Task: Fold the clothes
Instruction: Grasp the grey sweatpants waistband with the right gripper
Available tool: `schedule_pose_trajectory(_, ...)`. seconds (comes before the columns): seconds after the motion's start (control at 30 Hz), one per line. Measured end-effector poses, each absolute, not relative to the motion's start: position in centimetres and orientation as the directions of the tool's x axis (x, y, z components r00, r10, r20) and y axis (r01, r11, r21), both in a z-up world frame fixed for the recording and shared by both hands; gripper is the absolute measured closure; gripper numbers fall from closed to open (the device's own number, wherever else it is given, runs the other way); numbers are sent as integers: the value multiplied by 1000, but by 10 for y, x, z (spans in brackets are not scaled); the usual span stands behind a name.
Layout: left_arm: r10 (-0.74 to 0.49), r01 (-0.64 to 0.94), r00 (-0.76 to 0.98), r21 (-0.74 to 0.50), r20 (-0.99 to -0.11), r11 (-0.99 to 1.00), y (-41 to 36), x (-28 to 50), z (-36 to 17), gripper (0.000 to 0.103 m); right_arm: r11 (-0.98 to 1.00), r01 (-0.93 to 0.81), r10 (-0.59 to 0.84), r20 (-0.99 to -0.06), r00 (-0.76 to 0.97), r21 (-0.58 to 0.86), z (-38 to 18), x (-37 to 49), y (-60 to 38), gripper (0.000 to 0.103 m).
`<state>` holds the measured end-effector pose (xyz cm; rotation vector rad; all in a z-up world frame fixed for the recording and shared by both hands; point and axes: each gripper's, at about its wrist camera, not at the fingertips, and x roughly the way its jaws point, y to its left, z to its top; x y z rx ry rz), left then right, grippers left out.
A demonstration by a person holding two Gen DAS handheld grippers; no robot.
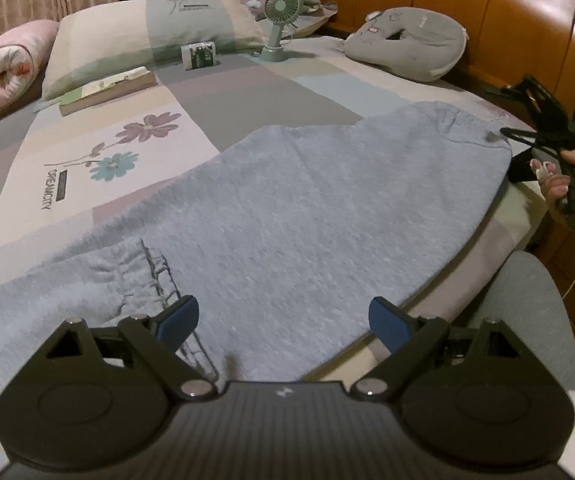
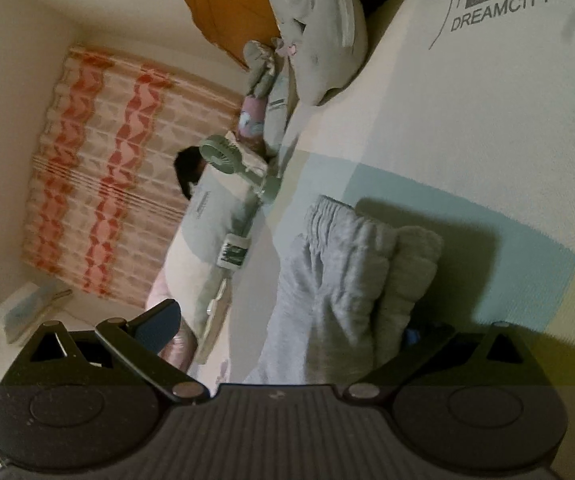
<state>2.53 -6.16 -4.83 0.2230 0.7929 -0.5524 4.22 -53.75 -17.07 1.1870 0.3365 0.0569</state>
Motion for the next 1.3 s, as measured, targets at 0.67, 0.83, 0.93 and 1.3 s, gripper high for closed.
schedule_pose_trajectory(0.67,-388,534,570,-32,-724,845,-55,22,-50,11,535,263,89,-363,927,803,-191,40,-541,83)
schedule_pose_trajectory(0.83,-382,529,573,-28,-725,848,-54,23,-50,11,548,285,78,-387,919,786,-188,42,-538,84)
schedule_pose_trajectory(0.93,-372,527,579,-16,-725,850,-53,22,-48,11,566,315,73,-428,901,761,-182,46,-535,82)
schedule_pose_trajectory(1.3,-343,503,590,0,-731,864,-40,25,-47,11,758,293,21,-470,882,583,-131,49,-506,79)
